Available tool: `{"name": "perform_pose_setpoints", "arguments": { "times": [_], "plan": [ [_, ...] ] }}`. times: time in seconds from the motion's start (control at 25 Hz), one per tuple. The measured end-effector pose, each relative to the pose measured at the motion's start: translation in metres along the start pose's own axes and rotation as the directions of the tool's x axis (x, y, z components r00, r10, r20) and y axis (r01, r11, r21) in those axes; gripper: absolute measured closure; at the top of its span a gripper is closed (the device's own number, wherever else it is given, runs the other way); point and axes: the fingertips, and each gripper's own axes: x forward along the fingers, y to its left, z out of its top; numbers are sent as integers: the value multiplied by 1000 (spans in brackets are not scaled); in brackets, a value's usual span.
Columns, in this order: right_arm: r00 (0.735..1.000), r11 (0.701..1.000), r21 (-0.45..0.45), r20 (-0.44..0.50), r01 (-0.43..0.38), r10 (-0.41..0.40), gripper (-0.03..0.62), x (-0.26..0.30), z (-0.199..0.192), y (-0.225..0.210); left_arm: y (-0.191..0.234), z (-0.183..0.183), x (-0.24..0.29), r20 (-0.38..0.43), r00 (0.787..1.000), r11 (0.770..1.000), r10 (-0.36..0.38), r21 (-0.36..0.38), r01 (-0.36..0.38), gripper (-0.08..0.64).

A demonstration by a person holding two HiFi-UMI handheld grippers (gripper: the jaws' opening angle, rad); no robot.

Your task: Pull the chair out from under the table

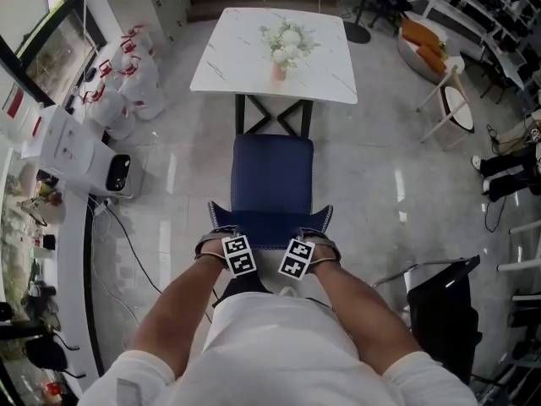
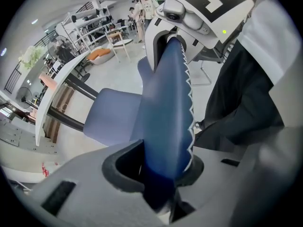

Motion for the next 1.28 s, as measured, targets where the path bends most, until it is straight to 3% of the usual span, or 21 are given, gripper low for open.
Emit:
{"name": "perform_pose_setpoints", "arguments": {
  "times": [0.72,1.28],
  "plan": [
    [999,999,-37,46,-18,20,460,-22,-31,89,-104,0,-4,-31,1000,999,-5,-54,3,443],
    [999,1000,-13,42,-18,18,459,-37,-17,119,-128,-19,-21,-24,1000,998,-15,-69,13,443]
  ]
}}
